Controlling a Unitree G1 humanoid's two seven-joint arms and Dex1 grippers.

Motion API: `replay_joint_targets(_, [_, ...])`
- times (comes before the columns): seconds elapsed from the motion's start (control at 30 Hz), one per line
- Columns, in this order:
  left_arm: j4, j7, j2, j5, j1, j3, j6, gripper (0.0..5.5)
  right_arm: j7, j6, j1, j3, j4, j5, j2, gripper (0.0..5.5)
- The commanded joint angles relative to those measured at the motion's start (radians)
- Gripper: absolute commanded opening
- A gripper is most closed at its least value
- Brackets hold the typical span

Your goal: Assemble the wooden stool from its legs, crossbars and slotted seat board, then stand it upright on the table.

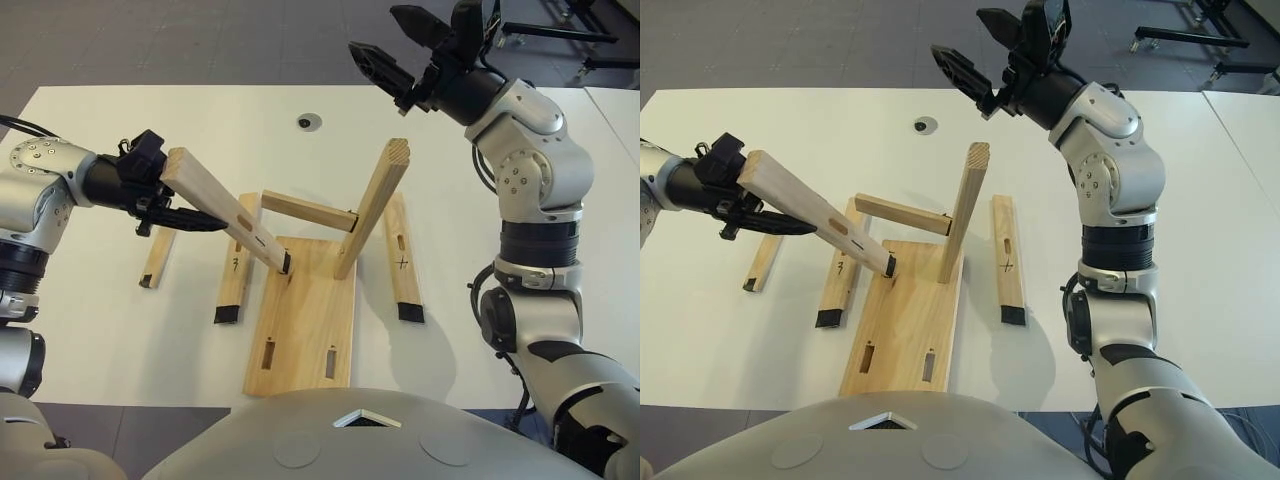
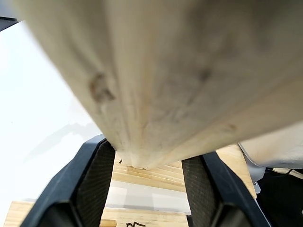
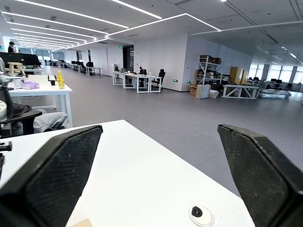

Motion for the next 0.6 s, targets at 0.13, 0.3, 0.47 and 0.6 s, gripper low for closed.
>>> replay_joint_targets(0.13, [-0.008, -0.006, -0.023, 0.129, 0.052, -0.104, 0.047, 2.08, 0.087, 0.161, -0.021, -0.039, -0.117, 0.166, -0.083, 4.49])
replay_joint_targets(0.3, [-0.011, 0.003, -0.05, 0.153, 0.058, -0.087, 0.06, 2.08, 0.138, 0.204, 0.089, 0.02, -0.13, 0.161, -0.122, 4.49])
replay_joint_targets(0.47, [-0.008, 0.002, -0.065, 0.173, 0.052, -0.082, 0.065, 2.08, 0.148, 0.197, 0.117, 0.052, -0.1, 0.14, -0.124, 4.49])
replay_joint_targets(0.6, [0.011, 0.006, -0.092, 0.187, 0.035, -0.084, 0.068, 2.07, 0.164, 0.187, 0.121, 0.071, -0.096, 0.127, -0.128, 4.49])
